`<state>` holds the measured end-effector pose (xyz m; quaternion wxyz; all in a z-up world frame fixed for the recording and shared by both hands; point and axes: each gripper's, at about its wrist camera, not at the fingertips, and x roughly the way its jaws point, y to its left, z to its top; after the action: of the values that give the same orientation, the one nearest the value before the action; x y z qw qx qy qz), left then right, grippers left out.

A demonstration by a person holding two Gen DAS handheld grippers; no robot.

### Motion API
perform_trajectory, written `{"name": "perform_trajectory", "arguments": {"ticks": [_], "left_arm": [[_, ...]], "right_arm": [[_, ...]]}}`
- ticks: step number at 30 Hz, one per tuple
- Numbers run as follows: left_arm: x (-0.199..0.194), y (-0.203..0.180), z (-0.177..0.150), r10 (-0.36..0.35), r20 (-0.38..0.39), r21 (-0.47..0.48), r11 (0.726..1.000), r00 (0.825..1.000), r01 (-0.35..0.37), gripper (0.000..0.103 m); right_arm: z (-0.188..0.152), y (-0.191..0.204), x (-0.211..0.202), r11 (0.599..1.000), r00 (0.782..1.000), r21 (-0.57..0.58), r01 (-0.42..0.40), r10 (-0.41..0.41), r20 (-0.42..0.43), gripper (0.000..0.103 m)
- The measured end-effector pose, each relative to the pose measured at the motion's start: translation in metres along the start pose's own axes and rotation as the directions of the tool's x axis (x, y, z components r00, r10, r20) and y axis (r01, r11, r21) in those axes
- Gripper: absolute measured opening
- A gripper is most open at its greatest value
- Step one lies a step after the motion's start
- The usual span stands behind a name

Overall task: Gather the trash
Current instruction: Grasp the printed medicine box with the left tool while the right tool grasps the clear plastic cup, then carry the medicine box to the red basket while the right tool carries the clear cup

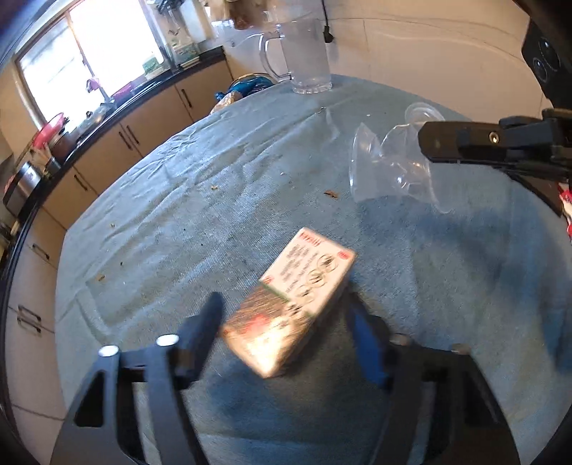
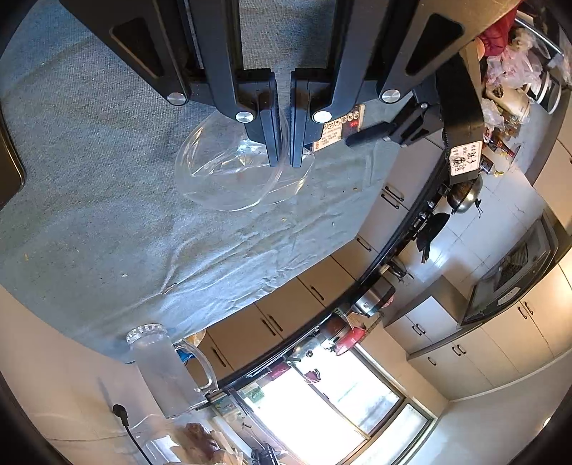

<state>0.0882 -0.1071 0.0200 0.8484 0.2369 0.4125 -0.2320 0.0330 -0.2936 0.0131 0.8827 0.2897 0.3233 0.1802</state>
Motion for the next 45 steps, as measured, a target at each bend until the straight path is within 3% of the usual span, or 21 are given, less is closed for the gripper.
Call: {"name": "perform_trajectory", "arguments": {"ticks": [6, 13, 27, 33, 38, 41, 45], "left_arm": [[-0.011, -0.001, -0.010, 0.010, 0.007, -0.116, 0.993, 1.000, -0.009, 0.047], [-0.029, 0.002, -0.032, 0.002, 0.040, -0.293, 0.956, 0.999, 0.010, 0.041], [-0.018, 0.002, -0.028, -0.006, 0.012, -0.330, 0.944, 1.000, 0.009, 0.034], [-0.047, 0.012, -0.044, 0.055, 0.083, -0.399, 0.917, 0.995, -0.018, 0.034], [-0.087, 0.013, -0.066, 0.200, 0.133, -0.426, 0.896, 0.971, -0.126, 0.034], [-0.104, 0.016, -0.081, 0.251, 0.143, -0.447, 0.879, 0.957, -0.164, 0.034], [-0.122, 0.021, -0.103, 0.269, 0.135, -0.474, 0.863, 0.954, -0.176, 0.034]], "right_arm": [[-0.001, 0.003, 0.000, 1.000, 1.000, -0.026, 0.010, -0.010, 0.006, 0.006], [-0.004, 0.014, 0.001, 0.996, 1.000, -0.090, 0.020, -0.019, 0.014, 0.006], [-0.004, 0.017, 0.005, 0.992, 1.000, -0.122, 0.022, -0.020, 0.015, 0.006], [-0.005, 0.020, 0.003, 0.990, 1.000, -0.144, 0.006, -0.003, 0.022, 0.006], [-0.009, 0.030, 0.004, 0.981, 1.000, -0.195, -0.001, 0.006, 0.025, 0.006], [-0.013, 0.038, 0.006, 0.975, 1.000, -0.224, -0.010, 0.013, 0.015, 0.006], [-0.021, 0.045, 0.008, 0.979, 0.999, -0.202, -0.033, 0.030, -0.016, 0.006]]}}
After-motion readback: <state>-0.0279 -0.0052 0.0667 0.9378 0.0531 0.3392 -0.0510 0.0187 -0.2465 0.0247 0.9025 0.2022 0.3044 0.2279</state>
